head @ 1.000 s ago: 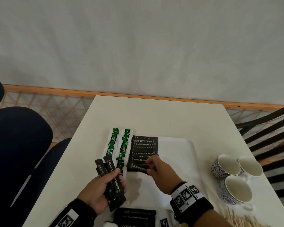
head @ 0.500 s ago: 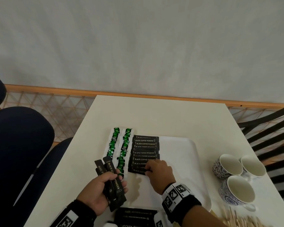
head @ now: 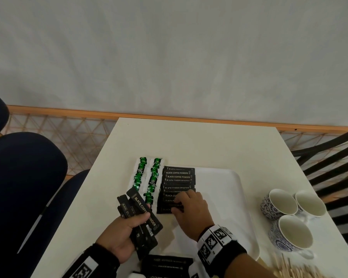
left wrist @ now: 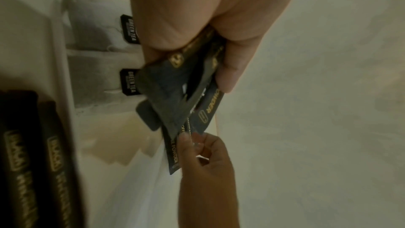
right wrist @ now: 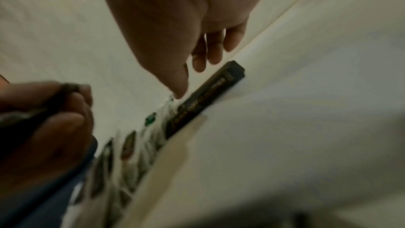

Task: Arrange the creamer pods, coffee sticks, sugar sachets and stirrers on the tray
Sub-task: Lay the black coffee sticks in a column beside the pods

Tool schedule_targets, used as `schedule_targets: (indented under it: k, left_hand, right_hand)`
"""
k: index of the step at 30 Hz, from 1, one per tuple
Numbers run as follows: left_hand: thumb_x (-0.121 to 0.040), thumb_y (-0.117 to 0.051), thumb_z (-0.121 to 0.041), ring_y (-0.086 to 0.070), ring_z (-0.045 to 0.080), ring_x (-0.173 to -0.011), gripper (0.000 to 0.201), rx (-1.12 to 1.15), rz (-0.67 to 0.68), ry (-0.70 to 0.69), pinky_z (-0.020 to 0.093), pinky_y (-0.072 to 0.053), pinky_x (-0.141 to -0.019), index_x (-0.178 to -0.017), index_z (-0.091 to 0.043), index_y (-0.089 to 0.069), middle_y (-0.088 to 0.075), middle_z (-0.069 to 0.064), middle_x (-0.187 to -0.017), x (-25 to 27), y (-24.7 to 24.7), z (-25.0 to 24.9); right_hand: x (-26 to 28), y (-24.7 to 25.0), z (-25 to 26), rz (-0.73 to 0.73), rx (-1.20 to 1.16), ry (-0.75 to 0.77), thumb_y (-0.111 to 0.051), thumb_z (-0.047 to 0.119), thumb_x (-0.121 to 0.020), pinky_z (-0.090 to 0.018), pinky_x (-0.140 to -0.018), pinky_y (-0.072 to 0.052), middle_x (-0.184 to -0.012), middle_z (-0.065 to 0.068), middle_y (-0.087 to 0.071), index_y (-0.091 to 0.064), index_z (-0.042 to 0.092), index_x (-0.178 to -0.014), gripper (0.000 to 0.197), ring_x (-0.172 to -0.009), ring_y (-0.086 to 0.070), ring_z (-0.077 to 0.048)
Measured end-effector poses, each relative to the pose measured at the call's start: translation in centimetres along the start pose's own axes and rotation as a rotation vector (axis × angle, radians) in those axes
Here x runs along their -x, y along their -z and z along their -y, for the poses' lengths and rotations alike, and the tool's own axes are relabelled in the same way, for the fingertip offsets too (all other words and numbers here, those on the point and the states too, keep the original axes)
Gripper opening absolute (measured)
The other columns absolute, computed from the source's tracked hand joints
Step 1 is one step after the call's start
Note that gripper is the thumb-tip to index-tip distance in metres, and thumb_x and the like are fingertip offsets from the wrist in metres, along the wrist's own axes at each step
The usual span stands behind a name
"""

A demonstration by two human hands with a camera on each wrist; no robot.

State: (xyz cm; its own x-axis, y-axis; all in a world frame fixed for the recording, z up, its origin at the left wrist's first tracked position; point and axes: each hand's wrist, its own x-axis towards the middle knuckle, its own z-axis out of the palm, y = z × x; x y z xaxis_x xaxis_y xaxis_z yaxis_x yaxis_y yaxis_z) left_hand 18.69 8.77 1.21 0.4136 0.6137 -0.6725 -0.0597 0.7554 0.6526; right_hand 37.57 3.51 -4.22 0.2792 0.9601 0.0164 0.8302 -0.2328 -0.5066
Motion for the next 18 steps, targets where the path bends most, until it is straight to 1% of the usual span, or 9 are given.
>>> schedule_targets:
  k: [2, 4, 6, 8, 10, 12, 15, 16, 18]
  left_hand:
    - [-0.076, -0.065, -0.001, -0.066, 0.037, -0.085, 0.029, -0.028, 0.007, 0.009, 0.044, -0.052, -0.071, -0.105, -0.001, -0.066, -0.070, 0.021, -0.091, 0.1, -0.1, 0.0]
    - [-0.076, -0.065, -0.002, -0.067, 0.039, -0.086, 0.033, -0.049, 0.024, 0.016, 0.046, -0.053, -0.075, -0.109, 0.004, -0.064, -0.069, 0.027, -0.100, 0.1, -0.2, 0.1]
    - [-0.076, -0.065, 0.000, -0.065, 0.041, -0.092, 0.036, -0.060, 0.040, 0.014, 0.046, -0.053, -0.082, -0.111, 0.009, -0.063, -0.065, 0.032, -0.109, 0.2, -0.4, 0.1]
    - [-0.073, -0.067, -0.001, -0.064, 0.039, -0.088, 0.038, -0.058, 0.054, 0.015, 0.044, -0.055, -0.081, -0.109, 0.011, -0.063, -0.065, 0.032, -0.107, 0.1, -0.4, 0.1]
    - [-0.072, -0.069, -0.003, -0.062, 0.033, -0.077, 0.033, -0.042, 0.048, 0.012, 0.041, -0.059, -0.070, -0.102, 0.011, -0.064, -0.065, 0.028, -0.089, 0.2, -0.5, 0.1]
    - [-0.077, -0.066, -0.006, -0.059, 0.028, -0.064, 0.022, 0.002, 0.028, 0.008, 0.037, -0.057, -0.060, -0.096, 0.005, -0.063, -0.060, 0.019, -0.074, 0.2, -0.3, 0.0]
    - [-0.082, -0.063, -0.008, -0.060, 0.026, -0.061, 0.018, 0.118, -0.033, 0.021, 0.038, -0.058, -0.064, -0.099, -0.001, -0.064, -0.061, 0.013, -0.071, -0.1, 0.3, -0.1]
    - [-0.081, -0.062, -0.008, -0.060, 0.026, -0.060, 0.018, 0.150, -0.040, 0.023, 0.039, -0.059, -0.066, -0.098, -0.002, -0.063, -0.061, 0.013, -0.070, -0.2, 0.5, -0.2]
    - [-0.084, -0.058, -0.007, -0.061, 0.027, -0.060, 0.014, 0.188, -0.052, 0.022, 0.040, -0.059, -0.066, -0.097, -0.002, -0.061, -0.061, 0.013, -0.069, -0.3, 0.6, -0.2]
  right_hand:
    - [0.4, 1.1, 1.2, 0.103, -0.277, 0.013, -0.053, 0.046, -0.092, -0.030, -0.077, -0.049, -0.090, 0.008, -0.062, -0.057, 0.027, -0.094, 0.019, -0.083, -0.055, -0.011]
    - [1.0, 1.8, 2.5, 0.248, -0.487, 0.010, -0.058, 0.048, -0.089, -0.026, -0.074, -0.053, -0.086, 0.005, -0.069, -0.061, 0.029, -0.092, 0.019, -0.078, -0.063, -0.008]
    - [1.6, 1.8, 3.2, 0.311, -0.608, 0.014, -0.069, 0.039, -0.083, -0.023, -0.073, -0.054, -0.085, 0.003, -0.072, -0.063, 0.027, -0.093, 0.016, -0.076, -0.067, -0.006]
    - [1.9, 1.9, 3.4, 0.315, -0.645, 0.014, -0.074, 0.027, -0.081, -0.021, -0.071, -0.053, -0.082, -0.001, -0.073, -0.064, 0.025, -0.093, 0.016, -0.070, -0.067, -0.006]
    - [1.9, 2.2, 3.1, 0.294, -0.641, -0.013, -0.073, 0.022, -0.082, -0.016, -0.066, -0.050, -0.076, -0.002, -0.072, -0.063, 0.027, -0.086, 0.012, -0.064, -0.062, -0.002]
    - [1.8, 2.4, 2.2, 0.237, -0.567, -0.053, -0.072, 0.022, -0.083, -0.012, -0.063, -0.045, -0.070, 0.006, -0.067, -0.061, 0.033, -0.080, 0.015, -0.060, -0.056, 0.003]
    - [1.3, 2.7, -0.4, 0.147, -0.336, -0.140, -0.067, 0.029, -0.086, -0.006, -0.061, -0.039, -0.080, 0.011, -0.067, -0.061, 0.035, -0.084, 0.008, -0.068, -0.056, 0.002]
    - [1.3, 2.8, -1.3, 0.151, -0.270, -0.162, -0.064, 0.030, -0.087, -0.005, -0.062, -0.037, -0.085, 0.011, -0.068, -0.063, 0.033, -0.088, 0.003, -0.075, -0.057, -0.002]
    - [1.2, 2.6, -2.6, 0.200, -0.170, -0.178, -0.061, 0.030, -0.089, -0.009, -0.065, -0.037, -0.092, 0.009, -0.068, -0.067, 0.028, -0.093, 0.008, -0.083, -0.058, -0.007]
